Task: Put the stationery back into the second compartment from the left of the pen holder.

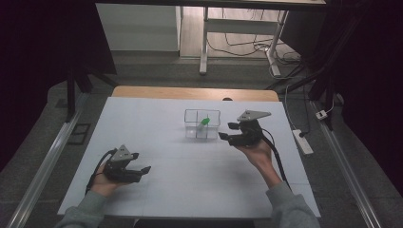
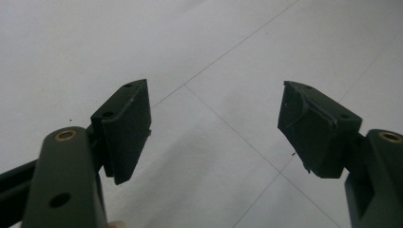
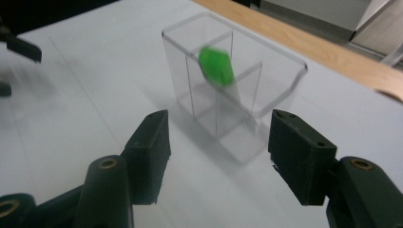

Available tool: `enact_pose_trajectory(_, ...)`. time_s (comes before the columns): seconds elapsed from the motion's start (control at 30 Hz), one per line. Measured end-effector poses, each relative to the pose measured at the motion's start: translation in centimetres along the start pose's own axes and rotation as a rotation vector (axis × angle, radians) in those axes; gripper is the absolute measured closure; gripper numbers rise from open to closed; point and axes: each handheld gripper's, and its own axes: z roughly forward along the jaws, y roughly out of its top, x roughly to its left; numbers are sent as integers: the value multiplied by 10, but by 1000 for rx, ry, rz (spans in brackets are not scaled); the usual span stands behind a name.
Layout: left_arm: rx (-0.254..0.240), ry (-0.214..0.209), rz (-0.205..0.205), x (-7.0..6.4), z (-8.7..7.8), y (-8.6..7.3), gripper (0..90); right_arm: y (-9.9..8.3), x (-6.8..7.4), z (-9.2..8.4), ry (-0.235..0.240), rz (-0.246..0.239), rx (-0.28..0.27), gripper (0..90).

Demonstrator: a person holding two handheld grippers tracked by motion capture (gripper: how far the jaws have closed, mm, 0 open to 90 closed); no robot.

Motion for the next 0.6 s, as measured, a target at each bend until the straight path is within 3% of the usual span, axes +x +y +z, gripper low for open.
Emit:
enact_pose_trajectory(0.33, -8, 2, -11, 0, -2, 0, 264, -57, -8, -42, -33, 49, 16, 390)
enact_pose_trajectory(0.6, -20, -5, -27, 2, -3, 0, 264, -87, -8, -59, -36, 50, 36, 386)
